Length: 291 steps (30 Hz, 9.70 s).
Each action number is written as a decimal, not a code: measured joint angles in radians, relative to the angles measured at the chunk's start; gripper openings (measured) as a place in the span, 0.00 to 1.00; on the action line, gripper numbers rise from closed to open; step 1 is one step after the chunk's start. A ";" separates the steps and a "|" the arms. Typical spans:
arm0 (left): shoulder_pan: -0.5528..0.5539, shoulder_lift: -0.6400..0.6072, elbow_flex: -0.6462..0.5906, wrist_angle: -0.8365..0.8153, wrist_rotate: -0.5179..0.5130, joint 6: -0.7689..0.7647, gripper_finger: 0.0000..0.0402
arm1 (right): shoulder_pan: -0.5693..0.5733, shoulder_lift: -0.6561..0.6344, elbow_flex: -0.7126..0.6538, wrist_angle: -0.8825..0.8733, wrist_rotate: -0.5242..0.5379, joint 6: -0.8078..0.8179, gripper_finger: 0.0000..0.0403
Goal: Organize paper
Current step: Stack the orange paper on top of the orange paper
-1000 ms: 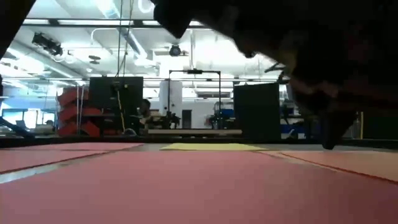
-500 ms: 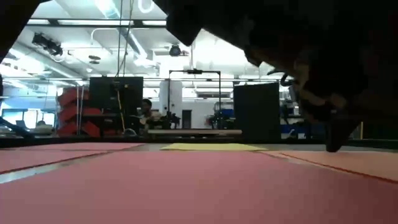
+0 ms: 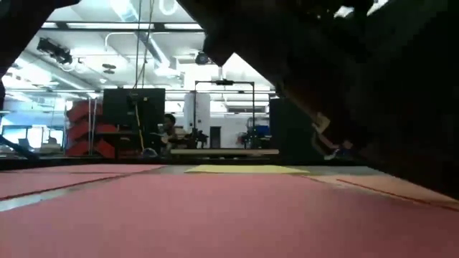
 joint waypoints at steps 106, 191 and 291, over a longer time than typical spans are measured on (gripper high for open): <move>0.312 0.074 0.130 -0.125 0.034 0.033 0.00 | 1.009 0.351 0.388 0.027 -0.070 0.872 0.00; 0.338 0.034 0.128 -0.114 0.082 0.091 0.00 | 0.950 0.352 0.388 0.289 0.106 0.774 0.00; 0.108 -0.034 0.130 -0.548 0.057 0.038 0.00 | 0.404 -0.144 -0.086 -0.308 -0.078 1.090 0.00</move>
